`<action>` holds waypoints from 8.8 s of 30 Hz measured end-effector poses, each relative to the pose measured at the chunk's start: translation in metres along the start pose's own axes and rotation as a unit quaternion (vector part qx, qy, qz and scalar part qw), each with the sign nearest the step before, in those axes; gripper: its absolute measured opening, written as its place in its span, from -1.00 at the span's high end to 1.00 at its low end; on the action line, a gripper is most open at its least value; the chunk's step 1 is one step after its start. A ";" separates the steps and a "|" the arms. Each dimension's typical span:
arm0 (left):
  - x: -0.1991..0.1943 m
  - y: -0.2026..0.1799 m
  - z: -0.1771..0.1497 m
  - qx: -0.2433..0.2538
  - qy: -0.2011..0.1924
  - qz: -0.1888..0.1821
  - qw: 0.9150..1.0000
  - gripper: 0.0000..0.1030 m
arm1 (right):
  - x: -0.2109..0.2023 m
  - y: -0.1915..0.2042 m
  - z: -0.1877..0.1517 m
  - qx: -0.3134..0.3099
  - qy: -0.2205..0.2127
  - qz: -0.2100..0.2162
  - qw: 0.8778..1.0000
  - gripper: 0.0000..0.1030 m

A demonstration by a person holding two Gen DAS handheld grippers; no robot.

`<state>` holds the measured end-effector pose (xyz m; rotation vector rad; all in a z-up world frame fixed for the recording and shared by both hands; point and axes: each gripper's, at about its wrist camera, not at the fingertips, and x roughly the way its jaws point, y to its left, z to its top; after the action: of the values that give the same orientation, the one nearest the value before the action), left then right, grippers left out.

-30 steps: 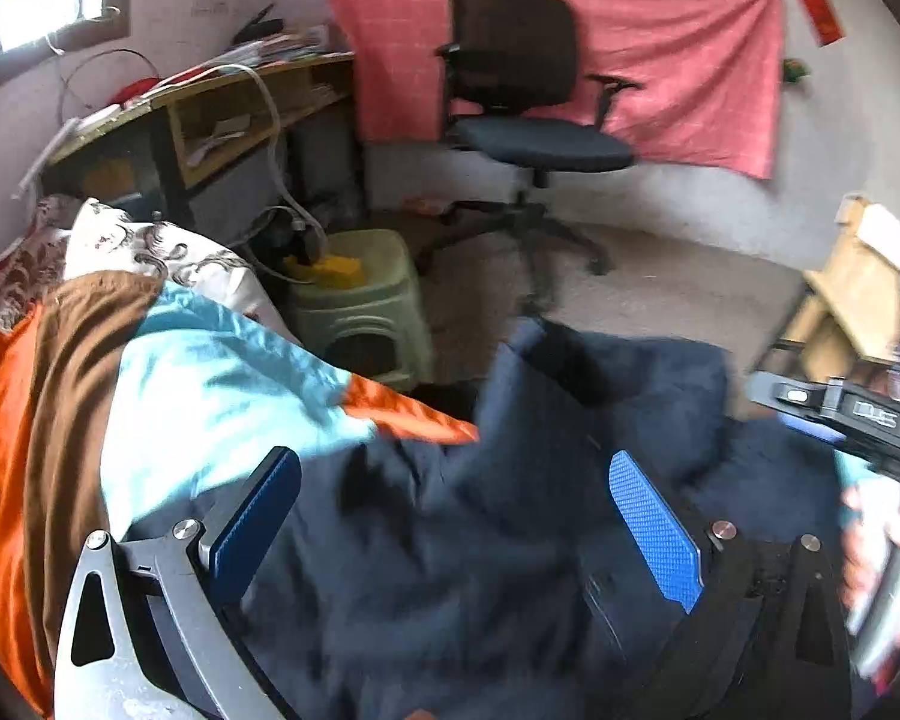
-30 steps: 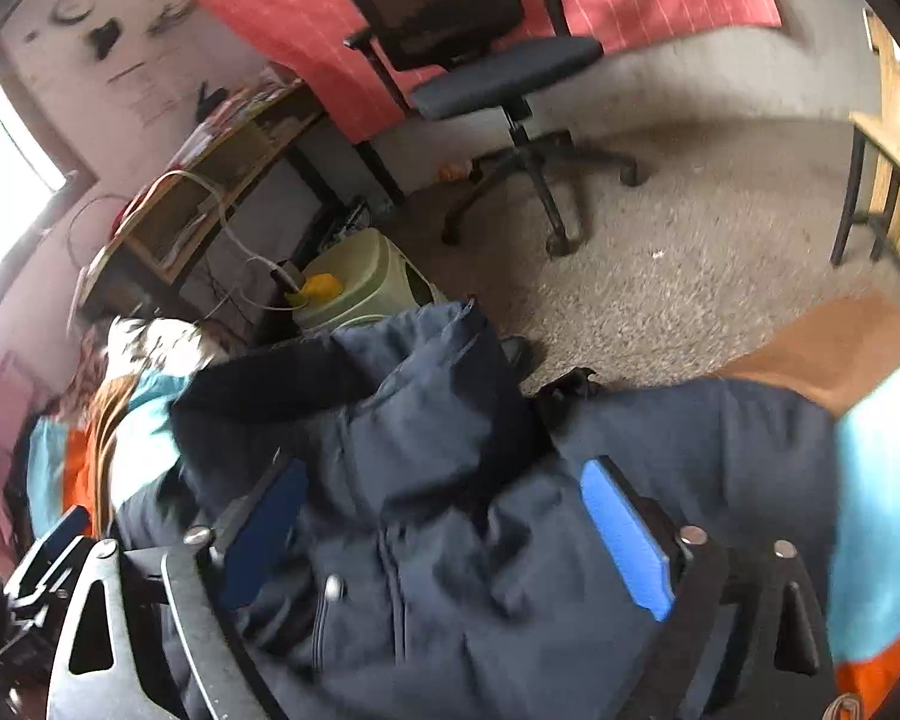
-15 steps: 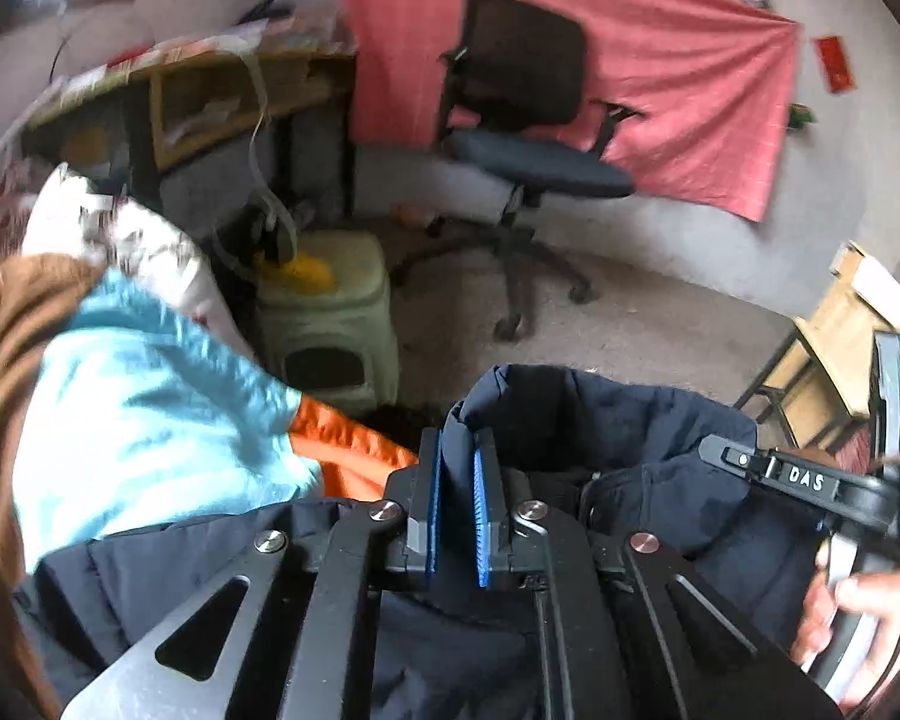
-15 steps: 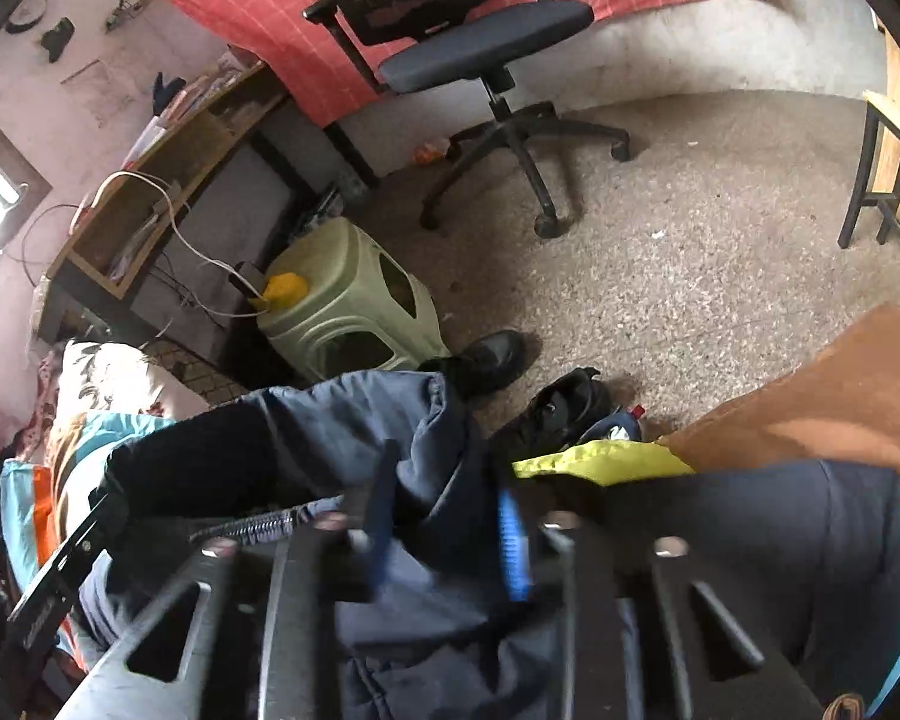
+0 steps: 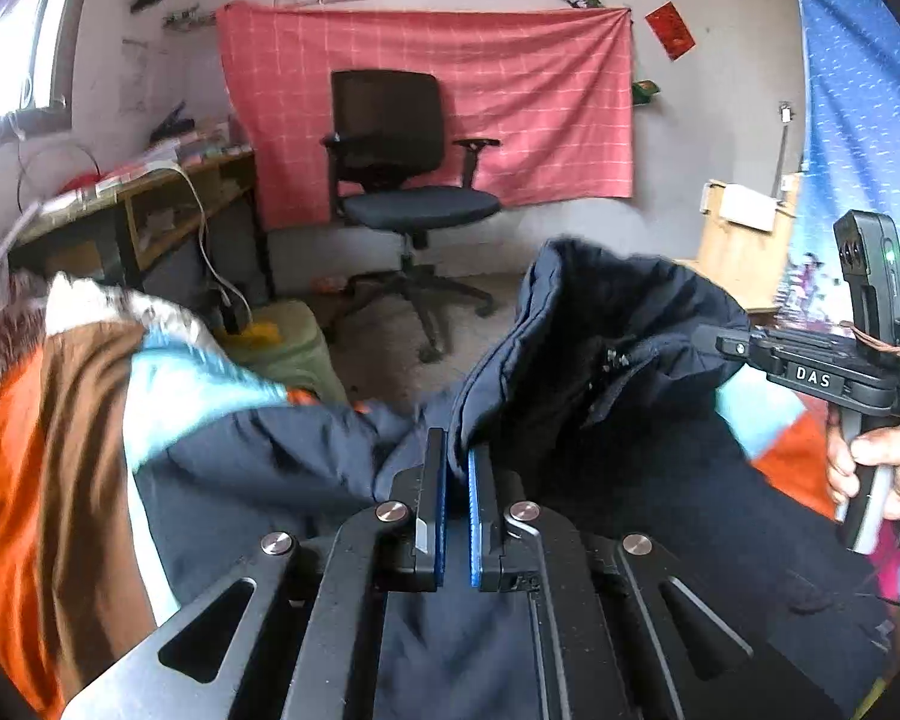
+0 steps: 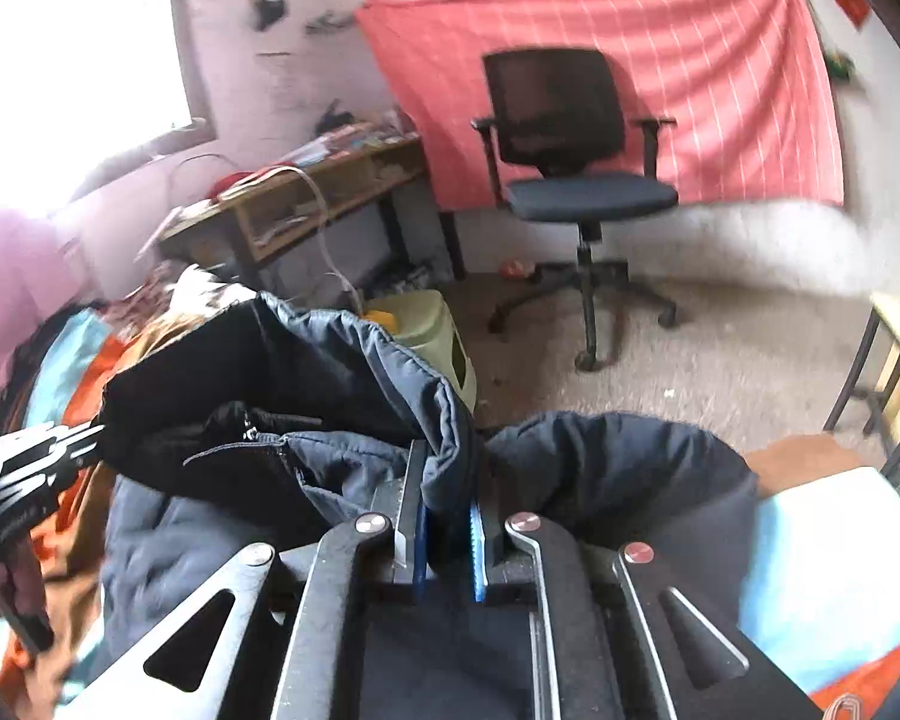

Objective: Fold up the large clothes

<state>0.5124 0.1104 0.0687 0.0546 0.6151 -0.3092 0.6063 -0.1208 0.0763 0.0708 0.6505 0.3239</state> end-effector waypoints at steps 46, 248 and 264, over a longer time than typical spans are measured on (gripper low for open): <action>0.023 -0.047 -0.112 0.053 0.042 0.007 0.998 0.93 | -0.104 0.043 -0.126 -0.137 -0.033 -0.024 0.990 -0.01; -0.186 -0.193 -0.388 0.142 0.177 0.167 0.960 -0.87 | -0.228 0.067 -0.362 -0.306 0.353 -0.084 0.880 -0.93; -0.174 -0.189 -0.398 0.171 0.151 0.263 0.937 -0.90 | -0.236 0.096 -0.420 -0.542 0.201 -0.181 0.796 -0.95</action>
<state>0.0986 0.0338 -0.1485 0.6027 0.8180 0.1204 0.1489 -0.1197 -0.1043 -1.2520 0.7962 0.3001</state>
